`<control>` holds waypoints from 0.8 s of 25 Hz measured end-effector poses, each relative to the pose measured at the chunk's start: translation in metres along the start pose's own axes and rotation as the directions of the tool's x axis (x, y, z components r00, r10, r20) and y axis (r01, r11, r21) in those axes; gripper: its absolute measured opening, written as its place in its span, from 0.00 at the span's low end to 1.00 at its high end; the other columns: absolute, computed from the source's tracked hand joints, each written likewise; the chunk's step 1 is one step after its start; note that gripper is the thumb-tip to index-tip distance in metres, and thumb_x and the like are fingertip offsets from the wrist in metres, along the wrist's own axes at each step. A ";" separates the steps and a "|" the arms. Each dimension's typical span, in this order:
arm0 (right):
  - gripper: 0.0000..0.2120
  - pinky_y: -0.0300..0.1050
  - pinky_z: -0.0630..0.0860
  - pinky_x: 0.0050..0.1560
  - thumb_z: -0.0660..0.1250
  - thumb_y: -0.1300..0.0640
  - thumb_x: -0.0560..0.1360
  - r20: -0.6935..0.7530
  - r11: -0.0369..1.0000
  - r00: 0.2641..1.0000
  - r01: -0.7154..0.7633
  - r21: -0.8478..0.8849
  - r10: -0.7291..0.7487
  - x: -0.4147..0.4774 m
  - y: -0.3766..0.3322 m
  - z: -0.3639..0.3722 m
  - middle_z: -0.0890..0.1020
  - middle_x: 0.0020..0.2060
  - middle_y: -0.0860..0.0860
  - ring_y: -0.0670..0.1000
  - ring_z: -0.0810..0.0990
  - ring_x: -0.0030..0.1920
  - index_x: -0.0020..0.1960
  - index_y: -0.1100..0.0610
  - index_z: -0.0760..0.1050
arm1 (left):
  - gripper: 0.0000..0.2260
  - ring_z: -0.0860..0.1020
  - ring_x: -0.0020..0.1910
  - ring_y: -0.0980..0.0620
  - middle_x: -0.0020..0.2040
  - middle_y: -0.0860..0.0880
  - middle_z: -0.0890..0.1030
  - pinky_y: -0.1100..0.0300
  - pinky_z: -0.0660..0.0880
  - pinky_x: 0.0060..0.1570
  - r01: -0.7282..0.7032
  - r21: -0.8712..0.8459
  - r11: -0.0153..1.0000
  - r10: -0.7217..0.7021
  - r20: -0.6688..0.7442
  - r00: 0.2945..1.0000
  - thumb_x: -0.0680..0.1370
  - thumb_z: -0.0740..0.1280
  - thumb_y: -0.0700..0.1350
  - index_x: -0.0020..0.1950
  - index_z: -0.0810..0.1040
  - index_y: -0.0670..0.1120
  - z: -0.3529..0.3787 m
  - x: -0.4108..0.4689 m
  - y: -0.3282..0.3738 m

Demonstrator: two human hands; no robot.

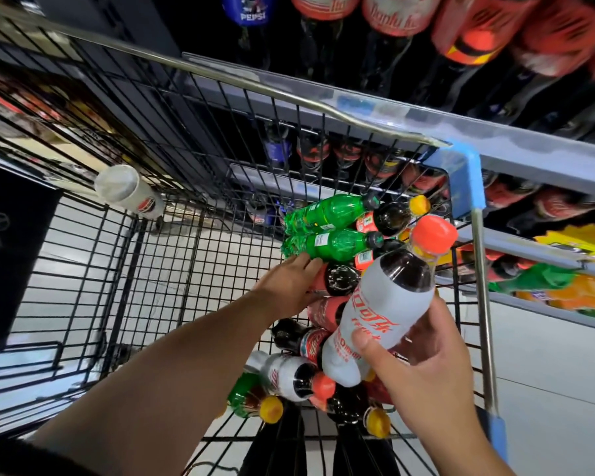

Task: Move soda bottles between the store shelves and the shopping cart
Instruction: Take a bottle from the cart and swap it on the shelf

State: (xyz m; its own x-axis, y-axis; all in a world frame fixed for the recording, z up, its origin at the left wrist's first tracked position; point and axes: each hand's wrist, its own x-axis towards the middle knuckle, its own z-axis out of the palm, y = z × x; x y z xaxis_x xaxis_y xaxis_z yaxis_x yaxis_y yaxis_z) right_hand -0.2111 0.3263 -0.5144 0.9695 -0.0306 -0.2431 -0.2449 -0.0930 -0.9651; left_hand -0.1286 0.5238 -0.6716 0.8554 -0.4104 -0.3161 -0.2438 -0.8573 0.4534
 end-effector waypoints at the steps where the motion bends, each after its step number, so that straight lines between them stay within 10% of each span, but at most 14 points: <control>1: 0.30 0.36 0.81 0.48 0.80 0.52 0.61 0.001 1.000 1.000 0.001 0.003 -0.001 -0.001 0.000 0.001 0.86 0.53 0.46 0.48 0.86 0.52 0.61 0.43 0.77 | 0.30 0.72 0.65 0.42 0.67 0.42 0.72 0.49 0.71 0.66 -0.006 -0.013 1.000 0.006 -0.006 1.000 0.78 0.70 0.53 0.75 0.65 0.43 0.001 -0.001 -0.001; 13: 0.26 0.30 0.79 0.45 0.83 0.59 0.65 -0.112 0.999 0.993 0.028 0.026 -0.025 0.004 0.005 -0.005 0.86 0.51 0.42 0.42 0.85 0.50 0.55 0.40 0.77 | 0.31 0.72 0.67 0.50 0.69 0.47 0.74 0.57 0.69 0.64 0.148 -0.279 0.949 -0.173 -0.066 0.983 0.78 0.69 0.56 0.76 0.60 0.47 -0.031 -0.060 -0.012; 17: 0.25 0.32 0.80 0.45 0.82 0.51 0.62 -0.077 0.996 0.997 -0.011 0.083 0.018 0.004 -0.004 -0.003 0.86 0.51 0.43 0.44 0.86 0.50 0.55 0.39 0.77 | 0.30 0.76 0.50 0.63 0.55 0.64 0.77 0.68 0.70 0.42 0.203 -0.444 0.873 -0.330 -0.229 0.916 0.72 0.65 0.69 0.70 0.62 0.59 -0.068 -0.083 0.011; 20: 0.25 0.34 0.81 0.46 0.82 0.57 0.64 -0.053 0.994 0.998 -0.038 0.101 0.043 0.005 -0.012 -0.006 0.86 0.51 0.45 0.45 0.86 0.52 0.55 0.39 0.78 | 0.26 0.77 0.53 0.67 0.51 0.70 0.78 0.64 0.73 0.47 0.153 -0.598 0.786 -0.383 -0.278 0.881 0.69 0.62 0.77 0.61 0.66 0.67 -0.110 -0.098 0.028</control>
State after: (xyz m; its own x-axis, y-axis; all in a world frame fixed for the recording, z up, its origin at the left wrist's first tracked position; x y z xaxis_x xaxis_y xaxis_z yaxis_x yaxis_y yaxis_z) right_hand -0.2033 0.3214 -0.5038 0.9562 -0.0874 -0.2793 -0.2795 0.0097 -0.9601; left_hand -0.1686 0.5745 -0.5367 0.9739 0.0531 -0.2206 0.2128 -0.5510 0.8069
